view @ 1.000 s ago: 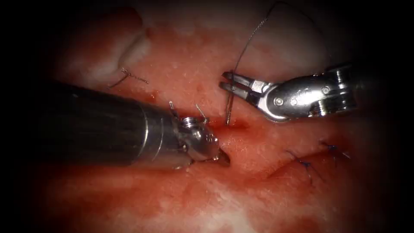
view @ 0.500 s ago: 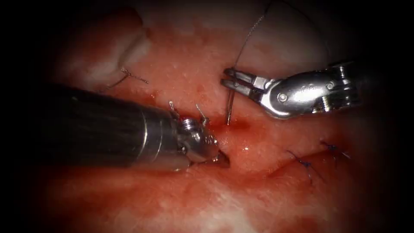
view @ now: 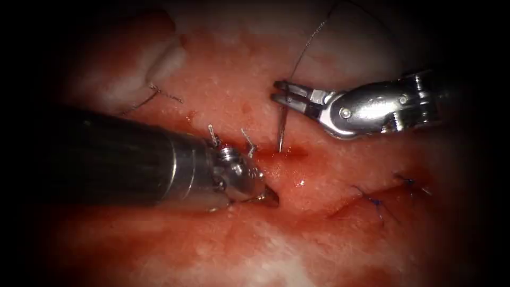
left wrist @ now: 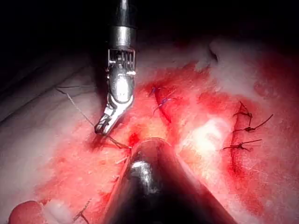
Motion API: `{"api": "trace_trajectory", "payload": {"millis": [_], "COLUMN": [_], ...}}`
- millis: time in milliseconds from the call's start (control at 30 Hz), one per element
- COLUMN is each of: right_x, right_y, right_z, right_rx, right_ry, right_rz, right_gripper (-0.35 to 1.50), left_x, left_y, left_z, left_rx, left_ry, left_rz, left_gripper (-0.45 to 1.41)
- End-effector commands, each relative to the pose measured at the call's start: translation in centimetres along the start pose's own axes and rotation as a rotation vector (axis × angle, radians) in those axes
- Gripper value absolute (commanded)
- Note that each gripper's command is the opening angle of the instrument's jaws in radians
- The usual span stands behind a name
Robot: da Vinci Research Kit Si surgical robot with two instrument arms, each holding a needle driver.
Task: Wound Closure
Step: Throw the needle through the buttom half of the skin.
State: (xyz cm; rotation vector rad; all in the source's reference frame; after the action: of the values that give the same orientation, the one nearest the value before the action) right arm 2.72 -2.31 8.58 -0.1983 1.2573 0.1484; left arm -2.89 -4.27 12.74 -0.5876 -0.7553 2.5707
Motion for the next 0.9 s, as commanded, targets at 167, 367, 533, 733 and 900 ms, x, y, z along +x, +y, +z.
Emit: {"api": "trace_trajectory", "payload": {"millis": [167,367,533,733,900], "right_x": [-0.03,0.01,0.08,0.18,0.20], "right_y": [-0.02,-0.08,-0.10,0.00,-0.05], "right_z": [0.12,0.10,0.09,0.06,0.07], "right_rx": [0.012,0.045,0.064,0.084,0.124], "right_ry": [0.015,0.039,0.051,0.062,0.078], "right_rz": [-0.049,-0.052,-0.048,-0.036,-0.041], "right_gripper": [-0.35,-0.35,-0.35,-0.35,-0.35], "left_x": [0.01,0.00,-0.01,-0.05,-0.06], "left_y": [-0.01,-0.02,-0.04,-0.06,-0.07], "left_z": [0.07,0.06,0.07,0.10,0.08], "left_rx": [-0.001,-0.002,-0.001,-0.001,-0.003], "left_ry": [0.001,0.000,0.000,-0.001,-0.001], "left_rz": [0.002,0.004,0.006,0.009,0.011], "left_gripper": [-0.22,-0.22,-0.22,-0.22,-0.22]}}
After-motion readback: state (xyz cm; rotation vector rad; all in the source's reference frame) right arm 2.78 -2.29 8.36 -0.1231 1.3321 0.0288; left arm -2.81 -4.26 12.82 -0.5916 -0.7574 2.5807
